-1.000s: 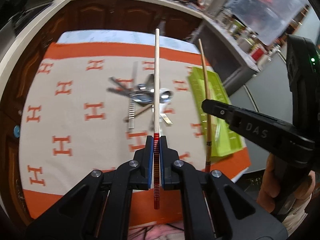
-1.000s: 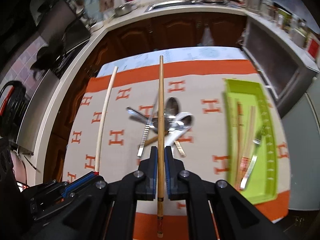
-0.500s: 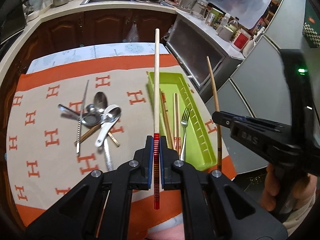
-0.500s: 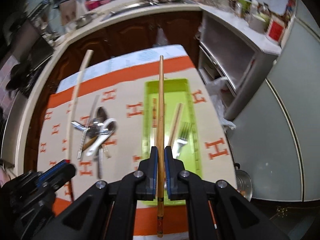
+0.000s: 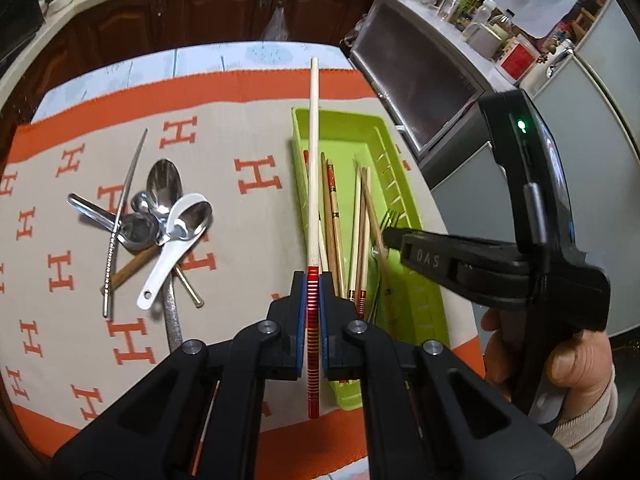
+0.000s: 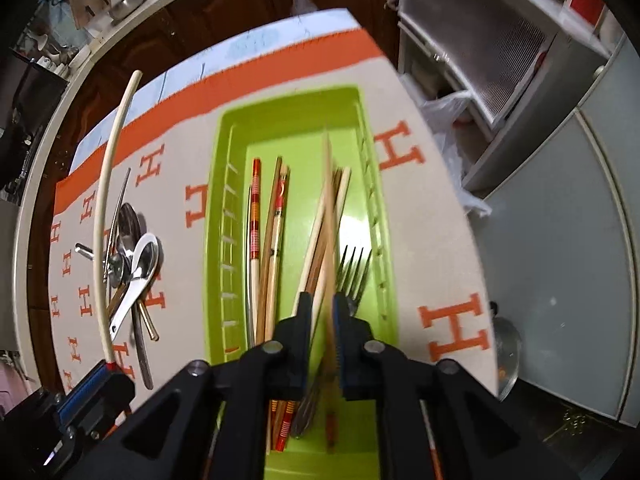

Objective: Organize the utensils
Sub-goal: 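Carry the white chopstick with the left tool while the right tool carries its chopstick to the tray, then open the left tool over the green tray while the right tool releases its chopstick there, then move both open tools back over the remaining spoons and forks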

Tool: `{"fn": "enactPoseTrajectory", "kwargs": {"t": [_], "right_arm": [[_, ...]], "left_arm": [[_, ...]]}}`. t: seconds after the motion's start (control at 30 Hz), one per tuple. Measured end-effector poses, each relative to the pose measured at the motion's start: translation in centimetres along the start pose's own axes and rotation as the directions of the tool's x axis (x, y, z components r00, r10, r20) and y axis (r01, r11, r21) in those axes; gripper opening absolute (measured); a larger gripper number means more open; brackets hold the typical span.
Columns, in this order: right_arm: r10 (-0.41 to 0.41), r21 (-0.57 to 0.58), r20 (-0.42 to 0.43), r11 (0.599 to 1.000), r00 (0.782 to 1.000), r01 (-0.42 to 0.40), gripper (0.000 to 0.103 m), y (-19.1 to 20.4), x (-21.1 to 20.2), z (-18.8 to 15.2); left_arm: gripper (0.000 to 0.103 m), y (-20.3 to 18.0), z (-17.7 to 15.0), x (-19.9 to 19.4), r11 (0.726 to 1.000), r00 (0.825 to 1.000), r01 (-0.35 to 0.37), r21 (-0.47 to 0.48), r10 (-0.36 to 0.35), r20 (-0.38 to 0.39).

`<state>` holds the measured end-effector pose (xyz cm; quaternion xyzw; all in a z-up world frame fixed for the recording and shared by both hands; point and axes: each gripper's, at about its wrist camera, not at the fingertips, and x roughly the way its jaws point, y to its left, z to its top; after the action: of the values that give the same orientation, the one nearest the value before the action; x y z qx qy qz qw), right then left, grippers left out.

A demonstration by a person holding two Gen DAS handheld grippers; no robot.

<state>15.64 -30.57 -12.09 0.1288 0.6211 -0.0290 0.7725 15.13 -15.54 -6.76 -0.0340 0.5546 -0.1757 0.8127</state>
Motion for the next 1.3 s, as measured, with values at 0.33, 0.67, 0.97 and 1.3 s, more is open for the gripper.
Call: {"fn": "enactPoseTrajectory", "kwargs": {"t": [0.33, 0.67, 0.97, 1.3], "right_arm": [[-0.023, 0.089, 0.133, 0.996, 0.991, 0.011, 0.021, -2.1, -3.6, -4.1], [-0.122, 0.166, 0.257, 0.983, 0.959, 0.081, 0.022, -4.3, -7.7, -7.4], [-0.074, 0.139, 0.254, 0.989, 0.964, 0.039, 0.022, -3.5, -7.4, -8.4], [-0.003, 0.106, 0.254, 0.994, 0.967, -0.025, 0.022, -0.3, -7.2, -8.9]], "left_arm": [[0.003, -0.9, 0.6, 2.2, 0.999, 0.998, 0.038, -0.029, -0.039, -0.040], [0.009, -2.7, -0.2, 3.5, 0.999, 0.997, -0.024, 0.039, 0.027, -0.075], [0.047, -1.5, -2.7, 0.6, 0.992, 0.996, -0.086, 0.094, 0.088, -0.021], [0.047, 0.8, -4.4, -3.2, 0.983, 0.988, -0.141, 0.121, 0.133, 0.073]]}}
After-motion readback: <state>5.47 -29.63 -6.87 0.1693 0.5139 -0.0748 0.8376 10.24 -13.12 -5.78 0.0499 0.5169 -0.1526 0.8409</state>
